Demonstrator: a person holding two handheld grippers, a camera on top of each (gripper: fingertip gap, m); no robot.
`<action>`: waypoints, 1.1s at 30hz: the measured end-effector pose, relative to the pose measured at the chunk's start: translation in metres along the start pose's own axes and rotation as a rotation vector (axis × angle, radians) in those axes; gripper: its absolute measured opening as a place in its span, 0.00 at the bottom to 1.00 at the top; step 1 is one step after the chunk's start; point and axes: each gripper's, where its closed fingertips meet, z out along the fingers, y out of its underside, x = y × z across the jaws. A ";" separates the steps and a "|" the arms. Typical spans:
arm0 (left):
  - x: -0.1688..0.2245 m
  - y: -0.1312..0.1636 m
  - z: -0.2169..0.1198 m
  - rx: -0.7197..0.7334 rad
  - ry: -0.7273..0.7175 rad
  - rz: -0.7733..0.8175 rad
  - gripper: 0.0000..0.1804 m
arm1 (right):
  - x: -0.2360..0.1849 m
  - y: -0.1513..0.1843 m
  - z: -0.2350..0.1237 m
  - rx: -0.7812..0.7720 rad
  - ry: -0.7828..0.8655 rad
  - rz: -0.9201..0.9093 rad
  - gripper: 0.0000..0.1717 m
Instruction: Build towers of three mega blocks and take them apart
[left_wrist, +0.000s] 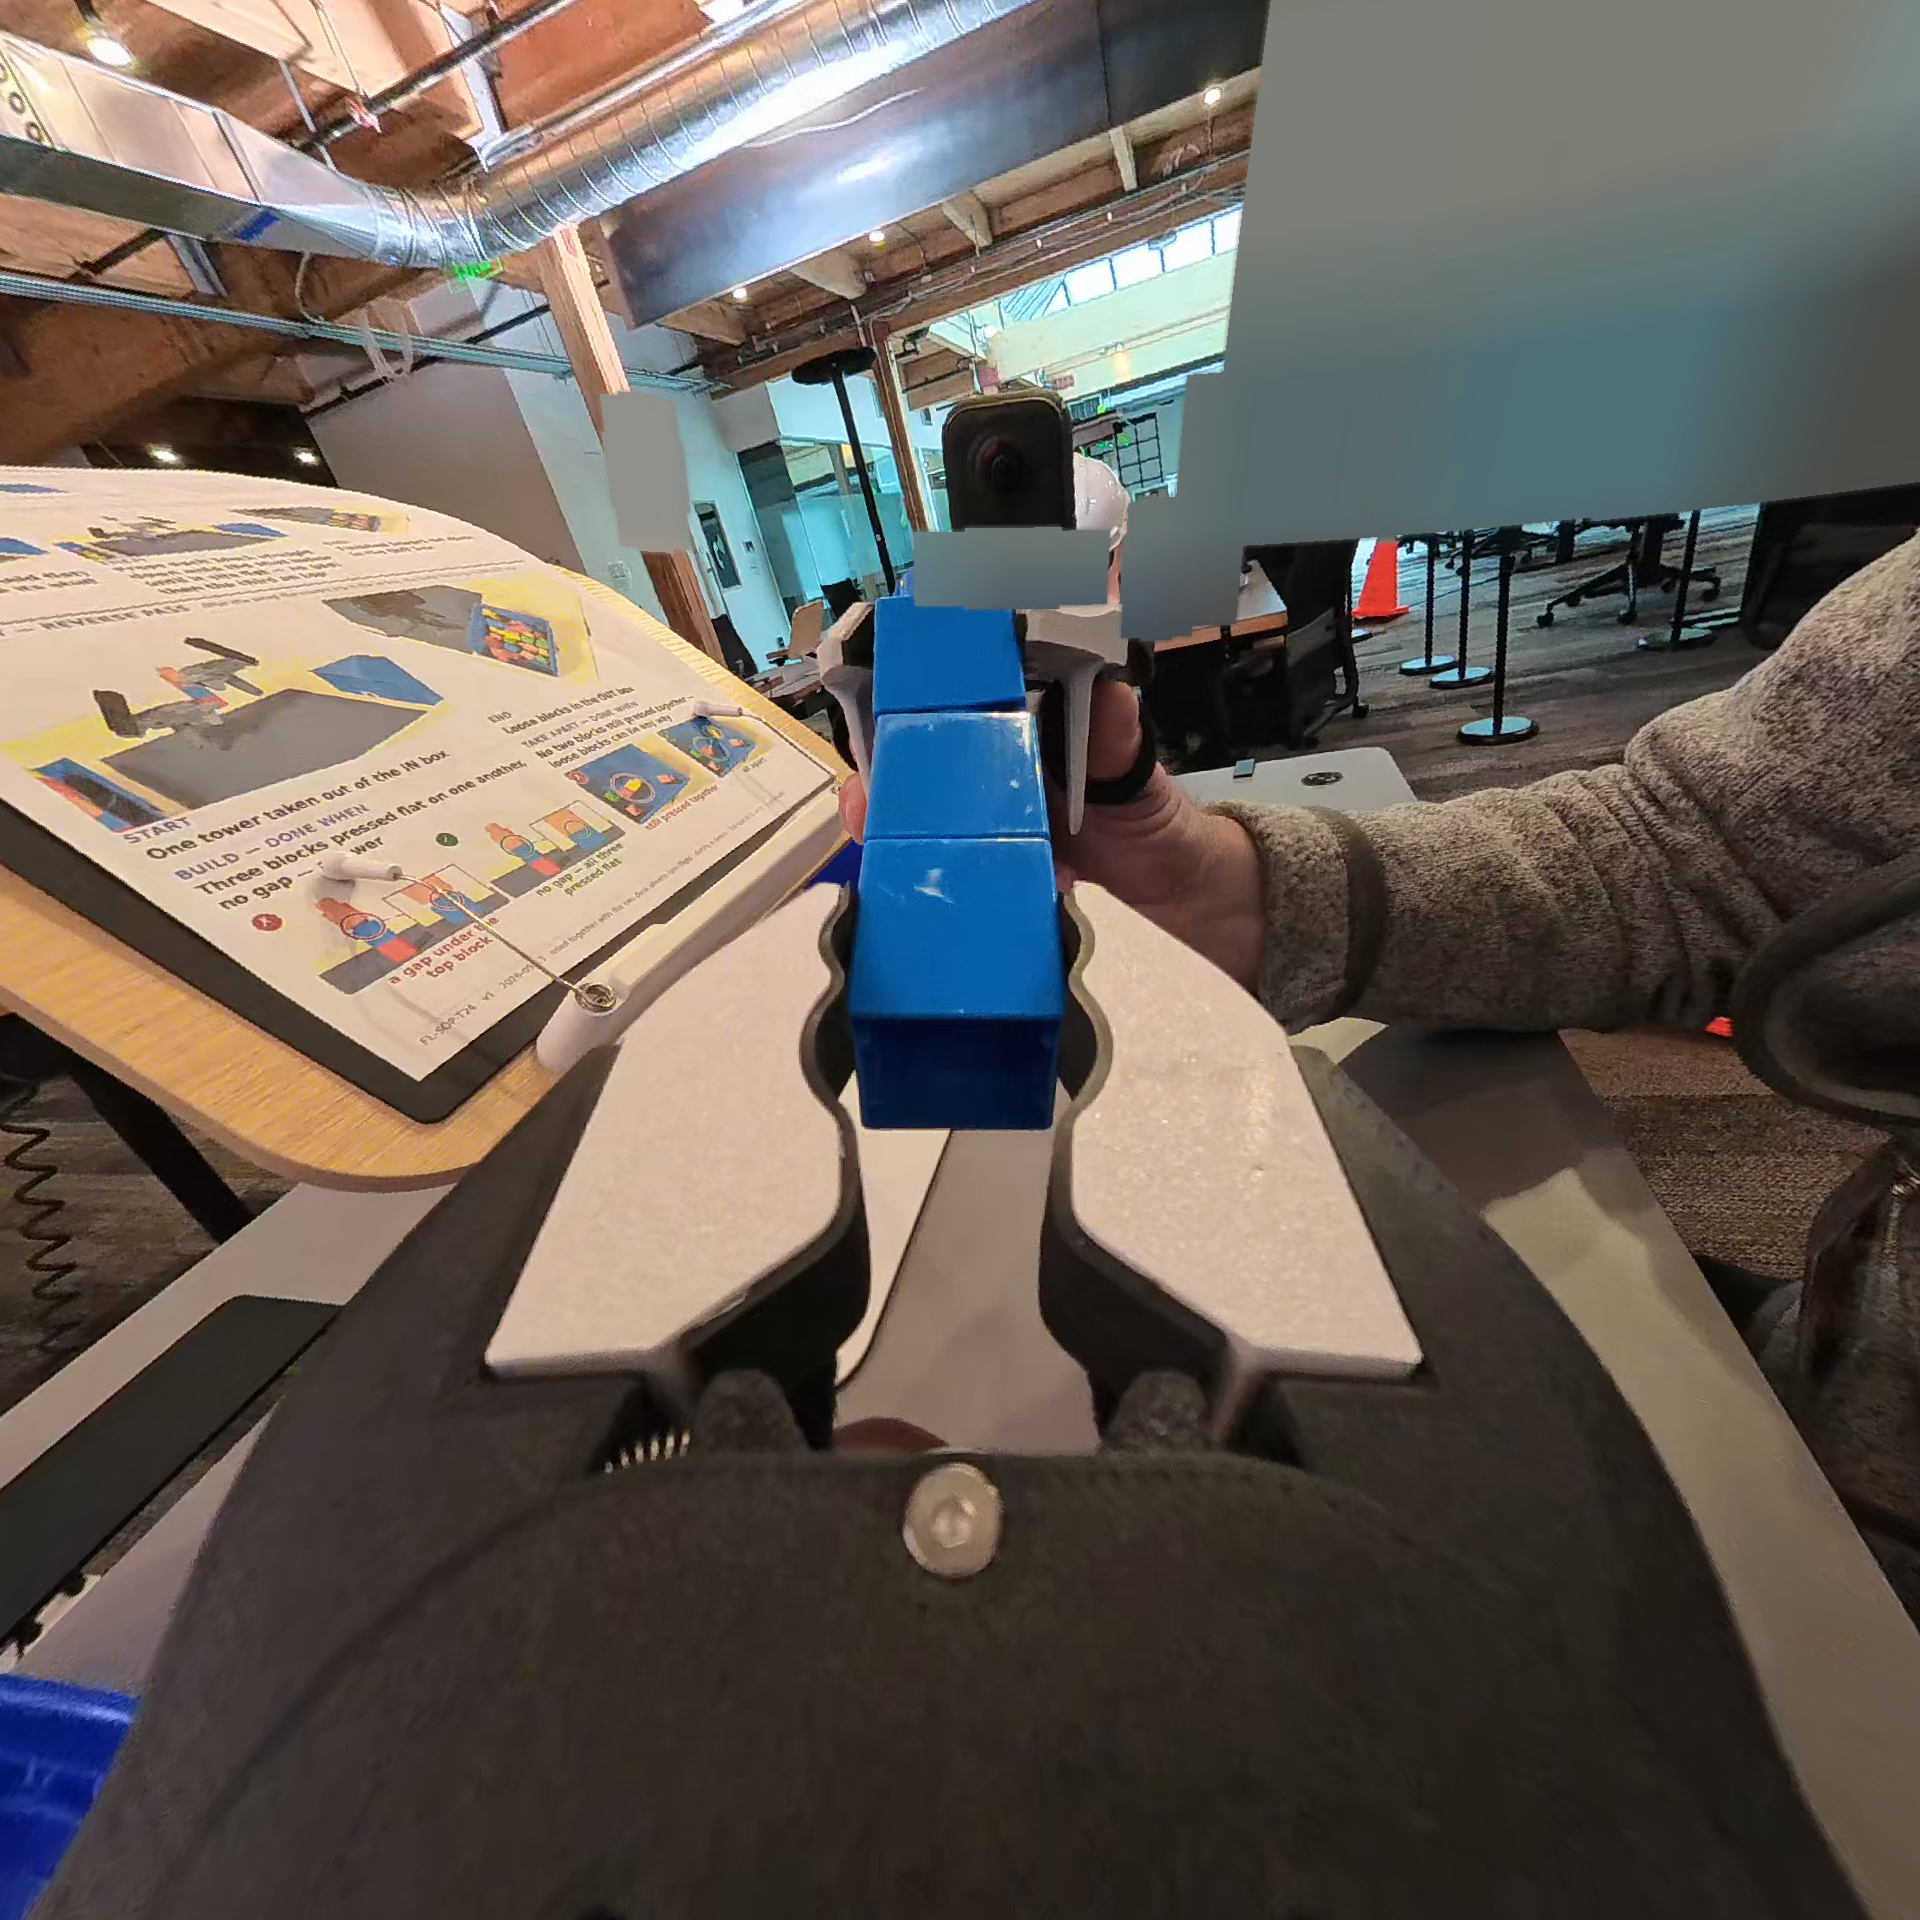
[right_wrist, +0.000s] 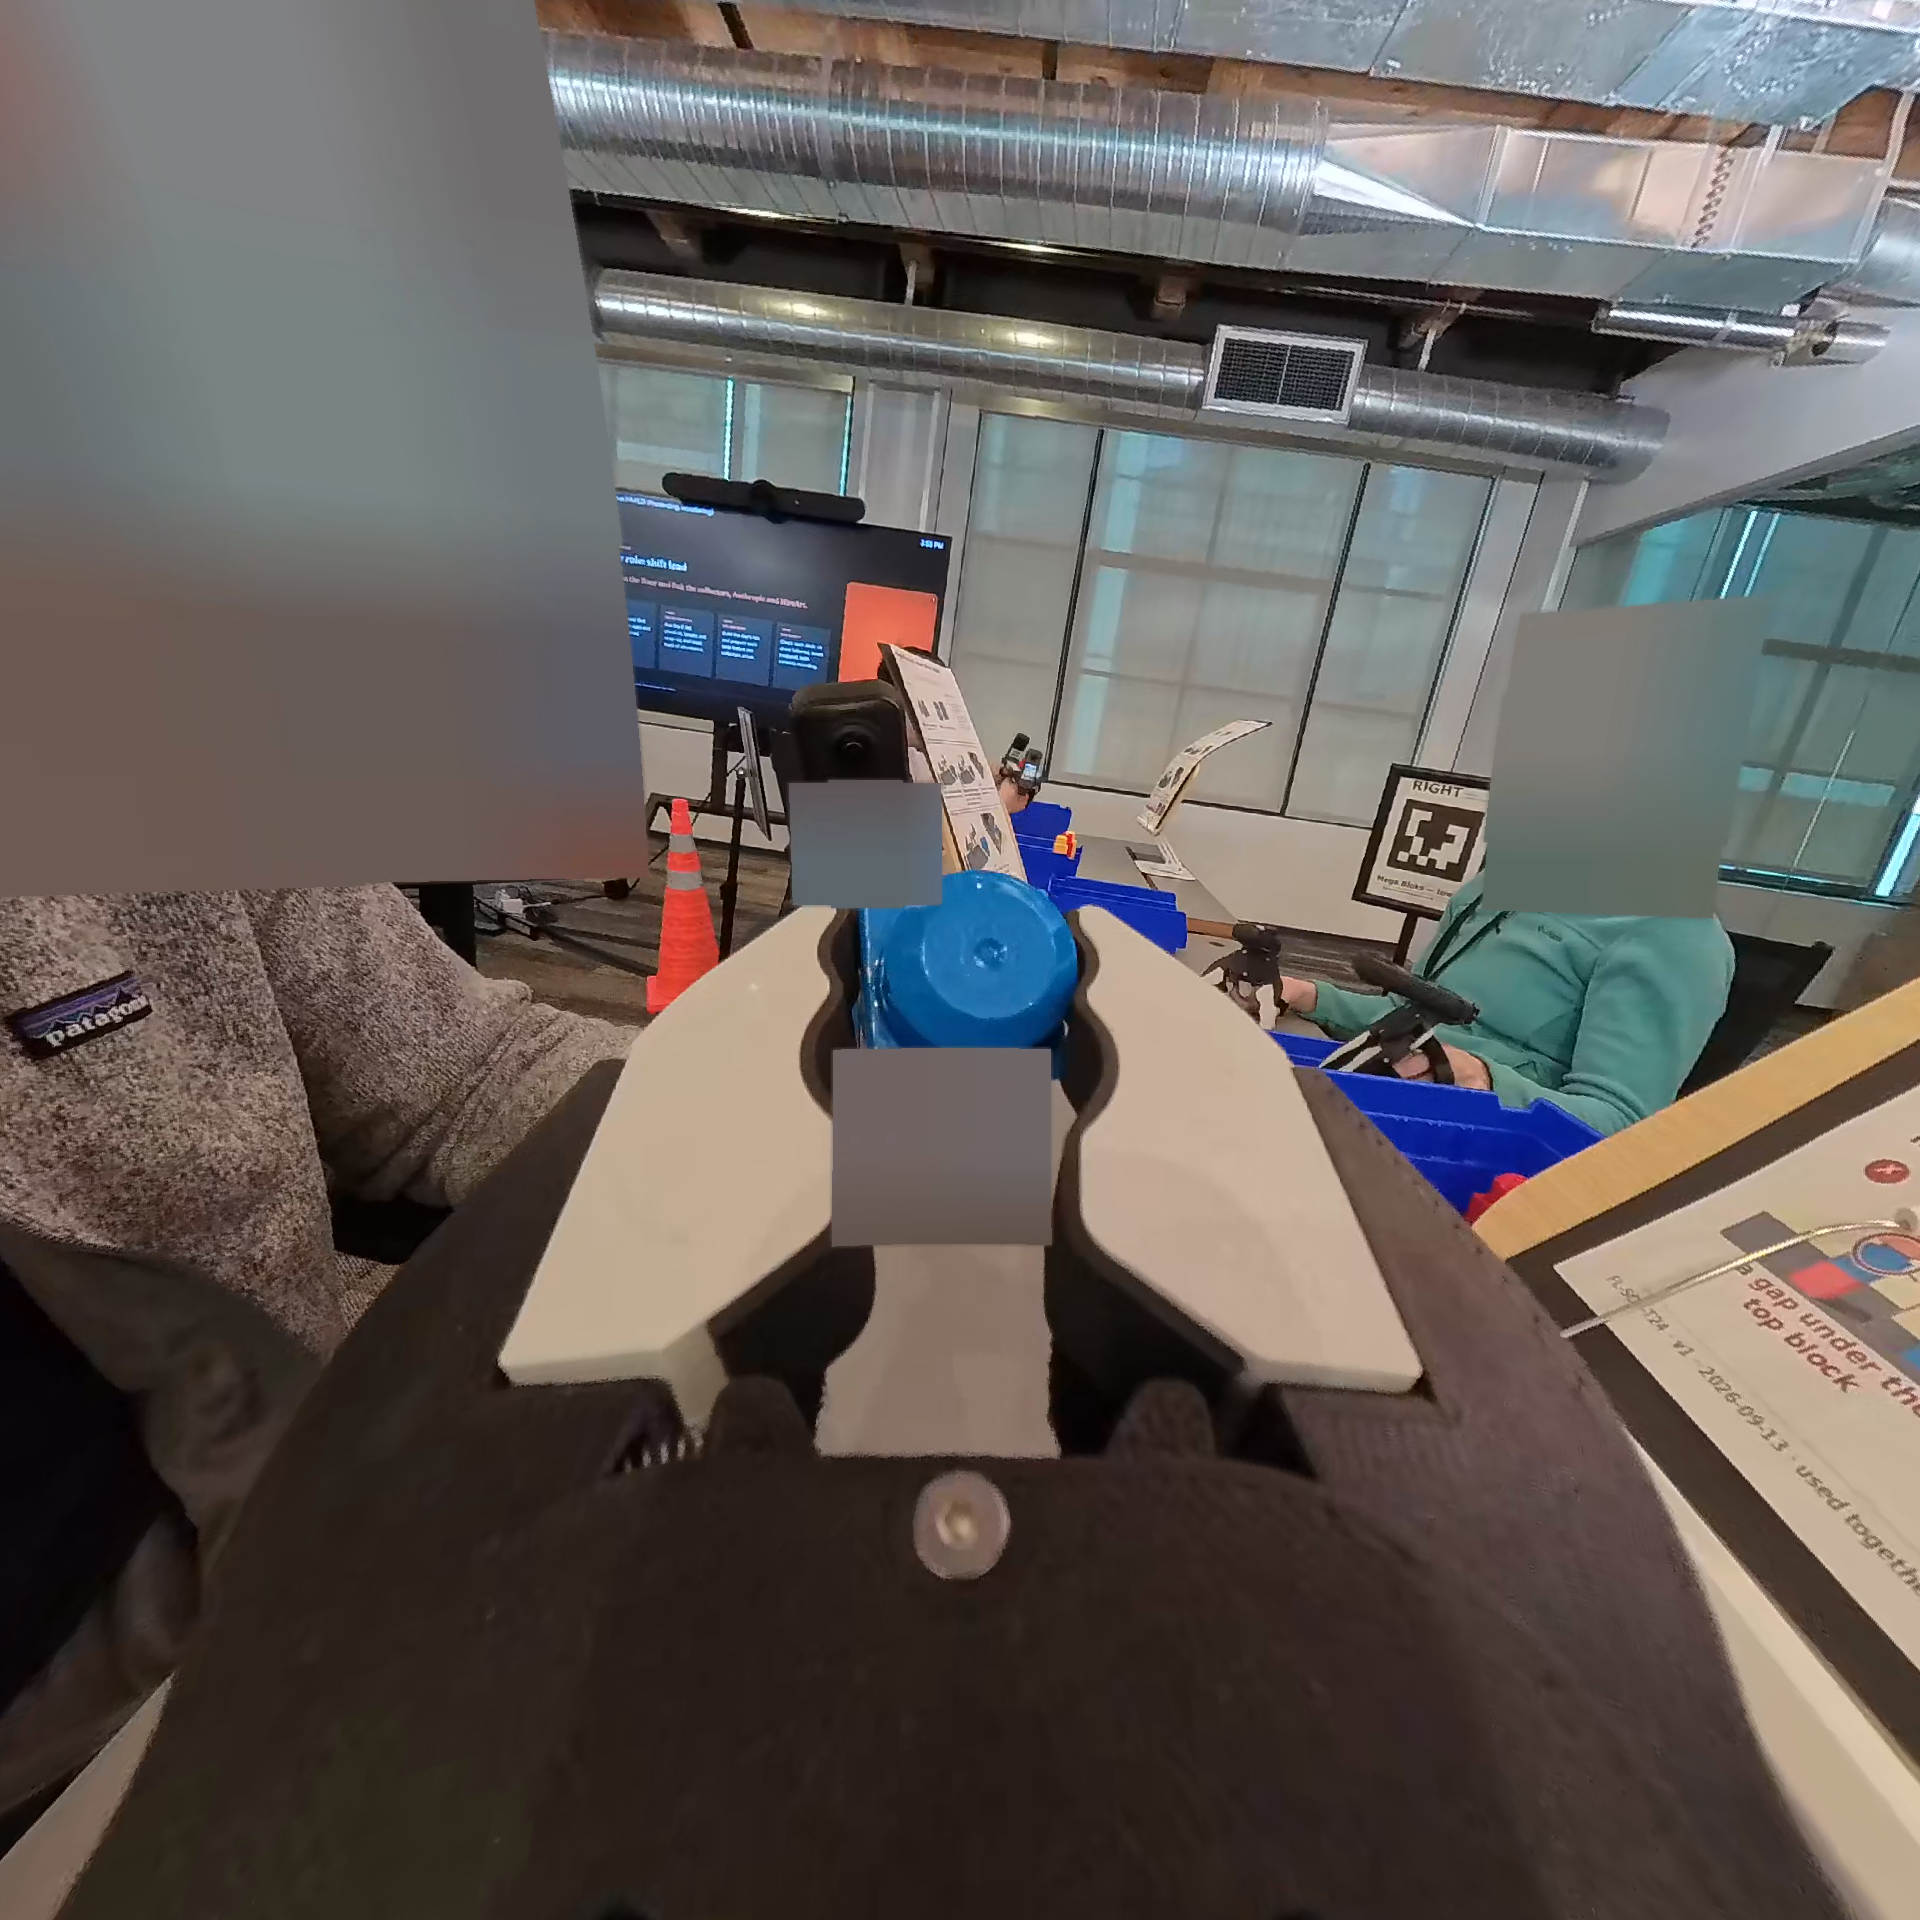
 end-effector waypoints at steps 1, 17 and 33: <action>0.001 -0.001 0.000 0.003 0.000 0.000 0.20 | 0.000 -0.001 0.000 0.005 -0.002 0.003 0.22; 0.012 -0.027 0.024 0.268 -0.002 -0.179 0.20 | -0.006 -0.039 -0.011 0.264 -0.006 0.085 0.22; 0.012 -0.029 0.027 0.256 -0.043 -0.155 0.19 | -0.008 -0.037 -0.009 0.219 0.012 0.051 0.22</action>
